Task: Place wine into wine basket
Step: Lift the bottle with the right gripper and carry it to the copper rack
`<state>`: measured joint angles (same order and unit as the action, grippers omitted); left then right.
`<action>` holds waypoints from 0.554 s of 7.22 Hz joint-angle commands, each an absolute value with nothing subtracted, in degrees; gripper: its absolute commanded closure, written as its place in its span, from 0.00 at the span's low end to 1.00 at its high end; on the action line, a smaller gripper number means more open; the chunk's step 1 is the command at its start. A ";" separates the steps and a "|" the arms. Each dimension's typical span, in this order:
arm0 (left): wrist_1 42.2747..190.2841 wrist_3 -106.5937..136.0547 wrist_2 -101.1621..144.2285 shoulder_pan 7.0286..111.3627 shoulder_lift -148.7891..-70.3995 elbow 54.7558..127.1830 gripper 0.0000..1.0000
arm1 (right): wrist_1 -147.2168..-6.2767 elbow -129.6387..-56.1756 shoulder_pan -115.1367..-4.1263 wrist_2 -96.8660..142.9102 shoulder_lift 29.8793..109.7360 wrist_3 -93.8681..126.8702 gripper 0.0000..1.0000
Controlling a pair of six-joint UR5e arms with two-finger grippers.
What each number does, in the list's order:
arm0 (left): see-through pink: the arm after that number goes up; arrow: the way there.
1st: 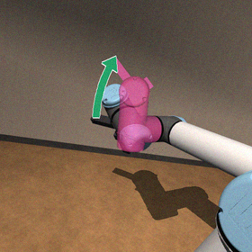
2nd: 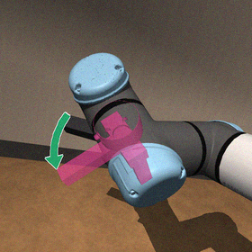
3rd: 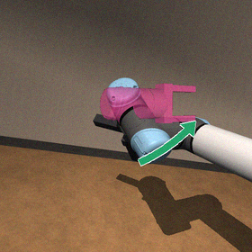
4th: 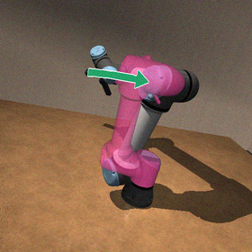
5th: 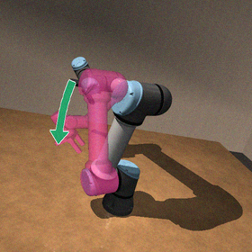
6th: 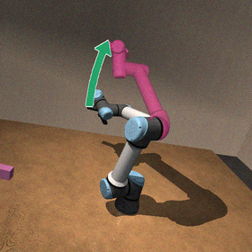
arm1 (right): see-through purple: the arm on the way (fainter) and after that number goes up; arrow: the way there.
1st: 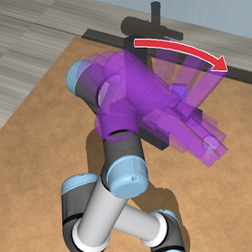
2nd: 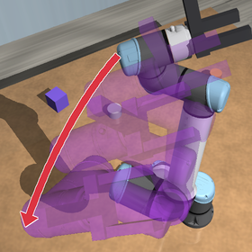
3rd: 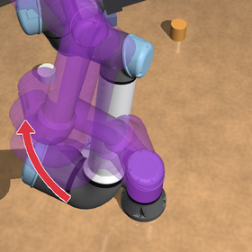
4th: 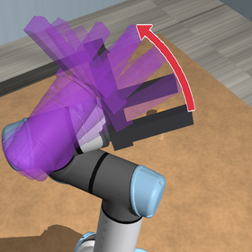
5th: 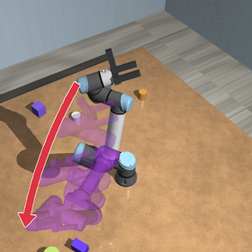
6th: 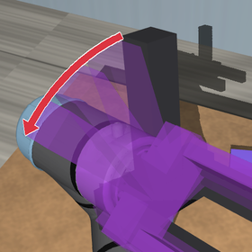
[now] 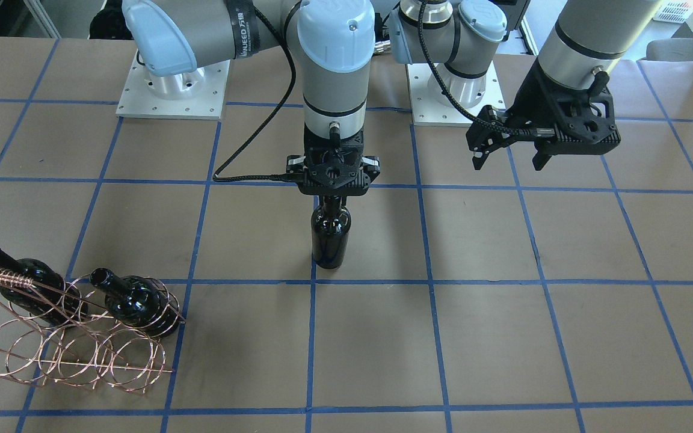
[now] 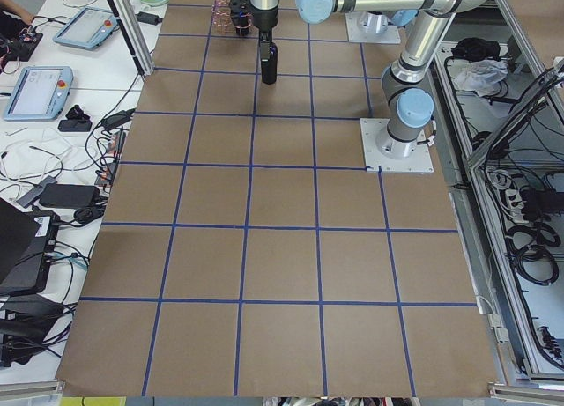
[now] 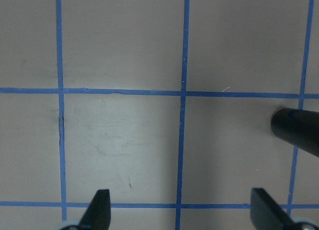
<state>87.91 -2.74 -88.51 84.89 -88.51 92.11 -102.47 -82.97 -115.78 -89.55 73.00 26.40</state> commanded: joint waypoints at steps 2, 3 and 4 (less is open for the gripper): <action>88.07 -2.38 -88.42 85.08 -88.51 92.11 0.00 | -92.33 -81.83 -107.09 -89.56 83.10 18.32 1.00; 87.98 -2.11 -88.42 85.17 -88.51 92.11 0.00 | -89.68 -81.74 -103.48 -90.34 86.80 14.19 1.00; 88.15 -1.67 -88.42 85.17 -88.51 92.11 0.00 | -88.87 -81.65 -99.79 -90.44 89.53 11.71 1.00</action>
<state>88.05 -2.11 -88.43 85.11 -88.50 92.11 -90.92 -81.77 -104.23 -90.12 85.67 15.38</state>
